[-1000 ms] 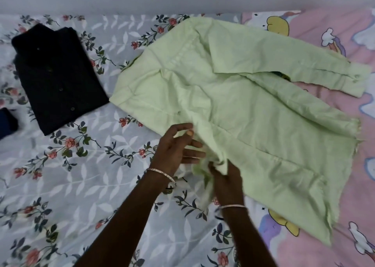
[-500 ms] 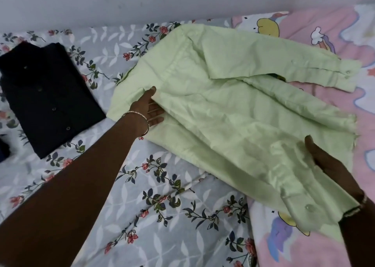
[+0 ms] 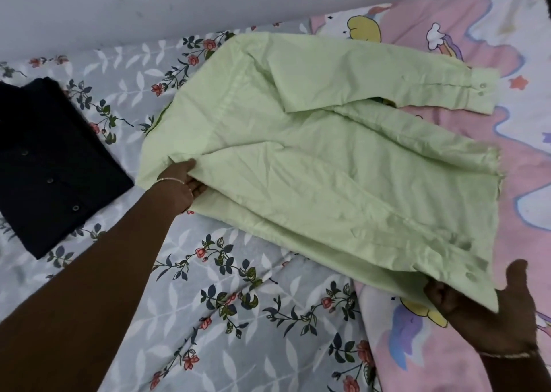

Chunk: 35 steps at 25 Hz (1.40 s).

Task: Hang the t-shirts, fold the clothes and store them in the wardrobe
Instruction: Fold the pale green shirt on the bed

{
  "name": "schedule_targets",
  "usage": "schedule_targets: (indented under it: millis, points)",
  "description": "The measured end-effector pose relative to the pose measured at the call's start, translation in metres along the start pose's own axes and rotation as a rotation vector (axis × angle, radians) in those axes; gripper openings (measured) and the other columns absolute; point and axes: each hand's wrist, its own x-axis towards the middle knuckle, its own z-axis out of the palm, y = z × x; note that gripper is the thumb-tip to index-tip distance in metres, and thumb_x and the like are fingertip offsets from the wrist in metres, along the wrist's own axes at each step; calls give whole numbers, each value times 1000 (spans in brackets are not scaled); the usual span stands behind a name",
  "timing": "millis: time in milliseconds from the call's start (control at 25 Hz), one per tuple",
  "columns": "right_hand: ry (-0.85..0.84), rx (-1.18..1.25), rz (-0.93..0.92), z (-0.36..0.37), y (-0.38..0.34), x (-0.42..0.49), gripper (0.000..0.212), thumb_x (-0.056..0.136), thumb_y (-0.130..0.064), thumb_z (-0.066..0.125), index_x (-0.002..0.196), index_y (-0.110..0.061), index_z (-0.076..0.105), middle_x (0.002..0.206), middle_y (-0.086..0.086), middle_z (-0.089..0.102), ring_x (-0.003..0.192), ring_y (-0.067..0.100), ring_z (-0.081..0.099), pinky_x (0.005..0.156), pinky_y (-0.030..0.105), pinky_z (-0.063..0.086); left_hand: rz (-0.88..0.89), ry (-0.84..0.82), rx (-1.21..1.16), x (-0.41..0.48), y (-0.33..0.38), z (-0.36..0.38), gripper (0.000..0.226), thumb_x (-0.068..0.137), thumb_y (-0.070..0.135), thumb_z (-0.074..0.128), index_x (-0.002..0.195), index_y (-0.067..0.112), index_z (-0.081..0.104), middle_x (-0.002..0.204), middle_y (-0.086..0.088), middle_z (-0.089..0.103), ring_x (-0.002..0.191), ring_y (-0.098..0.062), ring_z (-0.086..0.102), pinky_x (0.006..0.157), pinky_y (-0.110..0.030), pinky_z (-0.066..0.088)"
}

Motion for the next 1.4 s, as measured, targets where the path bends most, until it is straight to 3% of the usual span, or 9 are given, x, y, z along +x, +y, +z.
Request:
schedule_targets:
  millis: [160,280,480,720,840,1040,1160,1320,1400]
  points:
    - [284,-88,-191,27,9,12,26,99,-45,56,108,-34,78,116,-10,74,103,12,72,77,38,59,78,-81,-86,4,-14,-14,10,101,14,53,95,19,58,92,-1,68,93,-19,64,97,-41,49]
    - [340,-267,-212,23,12,24,29,98,-10,56,122,-21,70,113,-2,74,101,14,71,63,35,62,96,-140,-121,3,-16,-15,11,102,17,51,94,21,59,77,4,75,91,-16,65,87,-38,50]
    - [349,-305,-275,6,-14,24,66,56,-30,94,116,-13,72,122,6,71,112,18,67,90,38,57,78,-93,-140,11,-24,-23,17,99,7,48,89,17,58,95,0,65,91,-17,64,98,-36,49]
    - [422,-508,-448,-15,-12,37,26,86,-4,69,112,0,68,100,-4,76,88,11,71,71,23,59,80,-71,-194,5,-26,-28,16,92,8,49,86,19,59,90,2,64,87,-18,65,93,-35,52]
    - [421,-537,-488,-25,-11,35,35,77,-18,77,109,-7,70,94,-7,77,86,9,70,74,23,58,77,-11,-142,3,-21,-27,10,91,32,62,96,22,61,101,2,67,90,-17,65,86,-35,53]
    - [959,-1146,-543,-8,-6,36,64,69,-36,88,119,-11,58,112,17,67,106,37,62,87,46,47,103,41,-29,9,-21,-28,8,99,30,58,94,24,55,99,3,62,84,-12,62,99,-40,49]
    - [1171,-1594,-794,26,17,36,62,71,-35,64,129,-17,50,123,17,53,113,38,48,87,49,37,119,17,-56,5,-29,-32,11,97,35,59,97,25,55,100,3,63,89,-14,63,94,-40,50]
    - [571,-1826,-920,83,54,74,22,75,-31,58,93,-27,69,96,1,67,98,33,61,79,43,39,151,96,51,-2,-26,-32,33,92,47,63,98,15,58,98,-9,65,82,-23,65,82,-47,55]
    - [295,-1881,-914,121,65,97,15,80,-31,58,90,-28,69,88,-6,69,93,28,64,76,40,40,177,339,466,-9,-22,-34,60,89,57,63,110,1,61,100,-20,66,85,-36,66,84,-51,54]
